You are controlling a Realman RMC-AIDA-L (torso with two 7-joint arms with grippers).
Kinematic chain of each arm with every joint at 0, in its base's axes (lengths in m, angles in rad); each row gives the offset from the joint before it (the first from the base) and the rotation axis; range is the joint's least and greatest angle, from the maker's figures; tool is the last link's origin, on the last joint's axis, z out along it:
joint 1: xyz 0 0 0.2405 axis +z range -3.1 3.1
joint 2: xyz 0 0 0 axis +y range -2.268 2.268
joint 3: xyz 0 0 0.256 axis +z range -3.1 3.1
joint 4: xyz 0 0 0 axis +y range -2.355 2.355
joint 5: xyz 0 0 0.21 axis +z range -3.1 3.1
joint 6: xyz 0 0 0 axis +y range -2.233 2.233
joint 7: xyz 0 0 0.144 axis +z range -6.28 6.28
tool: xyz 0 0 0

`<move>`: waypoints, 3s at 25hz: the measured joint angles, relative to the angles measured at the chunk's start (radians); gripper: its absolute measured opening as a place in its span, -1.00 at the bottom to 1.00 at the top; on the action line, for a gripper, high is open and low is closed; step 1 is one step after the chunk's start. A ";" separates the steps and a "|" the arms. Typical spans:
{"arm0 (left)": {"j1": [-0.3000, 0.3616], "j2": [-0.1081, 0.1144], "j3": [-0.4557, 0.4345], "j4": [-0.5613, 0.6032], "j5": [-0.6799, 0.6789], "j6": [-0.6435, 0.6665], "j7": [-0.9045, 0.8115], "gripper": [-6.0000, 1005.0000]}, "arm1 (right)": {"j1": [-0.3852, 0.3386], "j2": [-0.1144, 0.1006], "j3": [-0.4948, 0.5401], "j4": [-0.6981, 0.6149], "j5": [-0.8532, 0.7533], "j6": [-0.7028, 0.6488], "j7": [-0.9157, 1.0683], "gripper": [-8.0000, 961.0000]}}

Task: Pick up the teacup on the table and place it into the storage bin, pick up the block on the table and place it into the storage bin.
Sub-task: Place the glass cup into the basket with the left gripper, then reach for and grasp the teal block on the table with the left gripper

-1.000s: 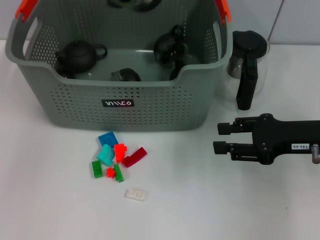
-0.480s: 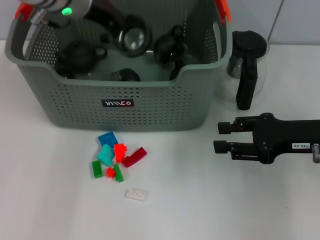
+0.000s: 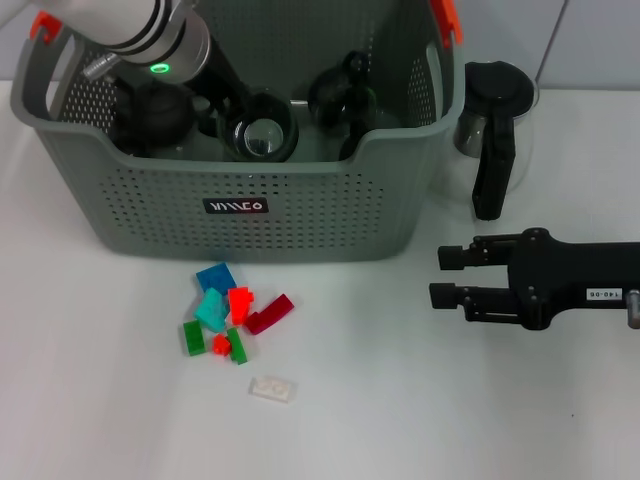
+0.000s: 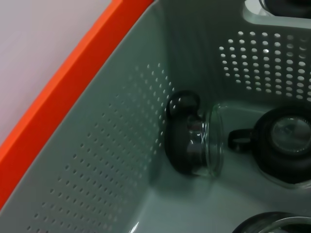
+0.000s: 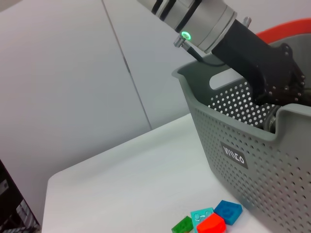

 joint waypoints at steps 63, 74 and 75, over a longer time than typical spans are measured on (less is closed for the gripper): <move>0.443 -0.066 -0.363 0.460 -0.304 0.820 -0.039 0.13 | -0.004 -0.001 -0.007 0.000 -0.011 0.002 0.006 0.22; 0.439 -0.063 -0.326 0.425 -0.292 0.701 -0.302 0.13 | 0.000 0.003 -0.009 0.000 -0.023 -0.003 0.007 0.22; 0.438 -0.065 -0.325 0.425 -0.292 0.692 -0.332 0.13 | 0.000 0.003 -0.009 0.000 -0.023 -0.003 0.007 0.22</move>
